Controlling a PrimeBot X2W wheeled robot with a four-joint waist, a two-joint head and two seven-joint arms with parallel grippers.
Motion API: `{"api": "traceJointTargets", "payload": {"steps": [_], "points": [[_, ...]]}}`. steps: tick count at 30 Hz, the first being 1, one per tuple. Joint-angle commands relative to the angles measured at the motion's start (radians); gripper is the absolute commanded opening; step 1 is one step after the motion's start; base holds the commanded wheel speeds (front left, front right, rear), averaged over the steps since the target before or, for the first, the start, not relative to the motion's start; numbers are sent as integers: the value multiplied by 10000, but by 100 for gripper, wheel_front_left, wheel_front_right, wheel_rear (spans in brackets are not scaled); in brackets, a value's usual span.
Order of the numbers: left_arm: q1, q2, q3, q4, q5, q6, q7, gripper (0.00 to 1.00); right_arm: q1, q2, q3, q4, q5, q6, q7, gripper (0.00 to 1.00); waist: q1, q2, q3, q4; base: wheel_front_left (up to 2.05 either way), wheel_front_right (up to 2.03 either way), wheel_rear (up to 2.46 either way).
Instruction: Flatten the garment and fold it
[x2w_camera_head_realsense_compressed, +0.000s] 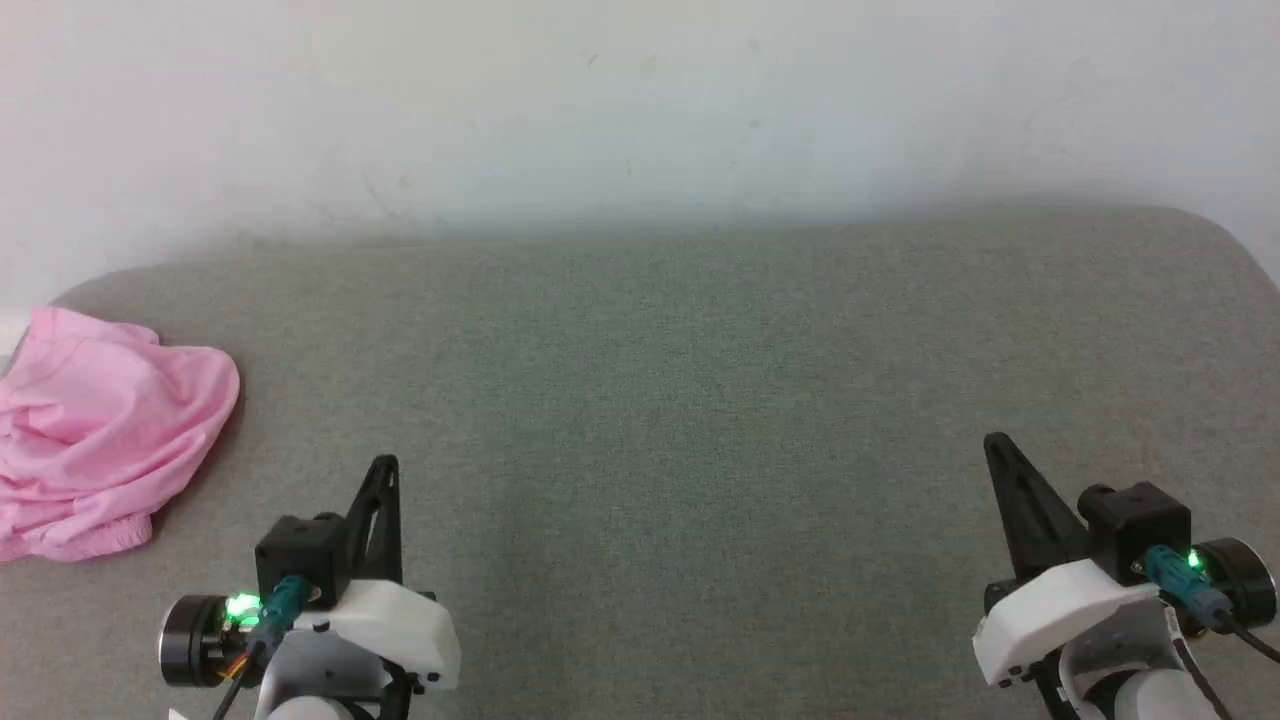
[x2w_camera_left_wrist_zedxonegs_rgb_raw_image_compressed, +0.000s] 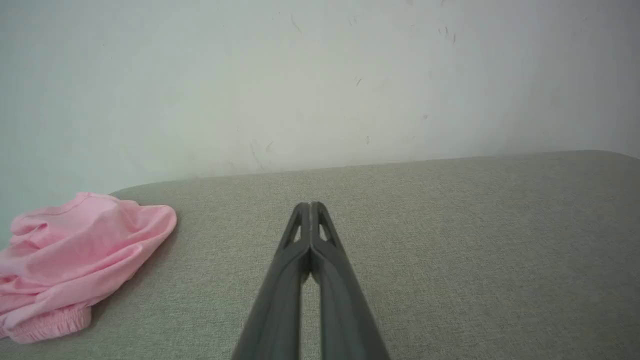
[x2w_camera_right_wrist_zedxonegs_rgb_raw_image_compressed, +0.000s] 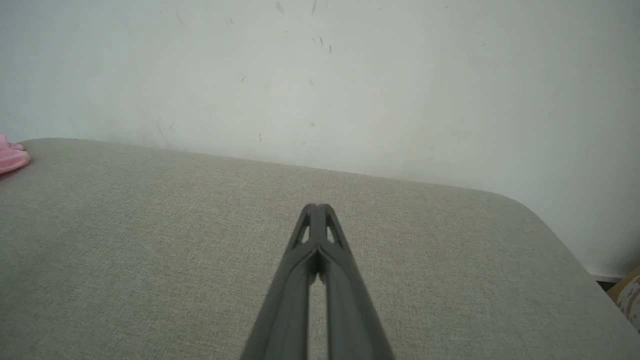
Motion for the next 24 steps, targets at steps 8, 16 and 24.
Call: {"api": "traceJointTargets", "payload": {"steps": [8, 16, 24], "points": [[14, -51, 37, -58, 66, -81, 1, 0, -19, 42, -7, -66, -62, -21, 5, 0, 0, 0, 0, 0, 0, 0, 0], [14, -51, 37, -58, 66, -81, 1, 0, -19, 42, -7, -66, -62, -21, 5, 0, 0, 0, 0, 0, 0, 0, 0], [14, -51, 37, -58, 66, -81, 1, 0, -19, 42, -7, -66, -62, -21, 5, 0, 0, 0, 0, 0, 0, 0, 0]]}}
